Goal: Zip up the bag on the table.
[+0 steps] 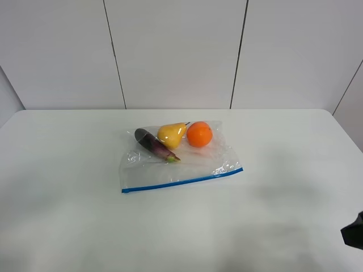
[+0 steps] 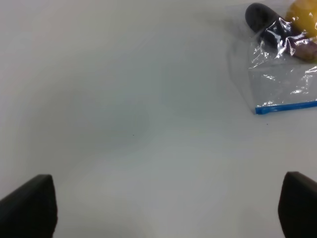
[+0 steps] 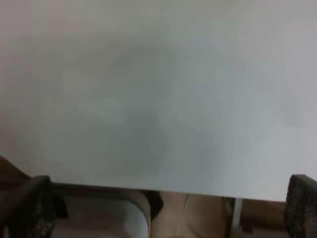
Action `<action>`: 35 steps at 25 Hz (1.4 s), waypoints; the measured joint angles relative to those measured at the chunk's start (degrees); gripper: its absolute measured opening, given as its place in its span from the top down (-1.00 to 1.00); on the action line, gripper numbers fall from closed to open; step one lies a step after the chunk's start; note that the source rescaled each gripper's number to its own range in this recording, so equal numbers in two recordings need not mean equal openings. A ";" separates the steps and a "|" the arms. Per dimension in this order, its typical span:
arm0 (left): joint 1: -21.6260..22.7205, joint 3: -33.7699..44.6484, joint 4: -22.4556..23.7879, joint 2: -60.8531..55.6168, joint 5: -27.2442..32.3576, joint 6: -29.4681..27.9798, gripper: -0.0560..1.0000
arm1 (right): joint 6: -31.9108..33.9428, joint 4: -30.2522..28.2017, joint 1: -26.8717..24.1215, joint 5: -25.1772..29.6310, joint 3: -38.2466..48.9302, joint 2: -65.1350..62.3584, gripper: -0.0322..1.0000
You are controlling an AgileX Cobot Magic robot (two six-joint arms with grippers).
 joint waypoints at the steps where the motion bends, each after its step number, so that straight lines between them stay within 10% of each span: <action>1: 0.00 0.00 0.00 0.00 0.00 0.00 -1.00 | 0.16 0.00 0.00 -0.68 0.00 -2.17 -1.00; 35: 0.00 0.00 0.00 0.00 0.00 0.00 -1.00 | 0.59 -0.11 2.46 -4.72 2.33 -37.33 -1.00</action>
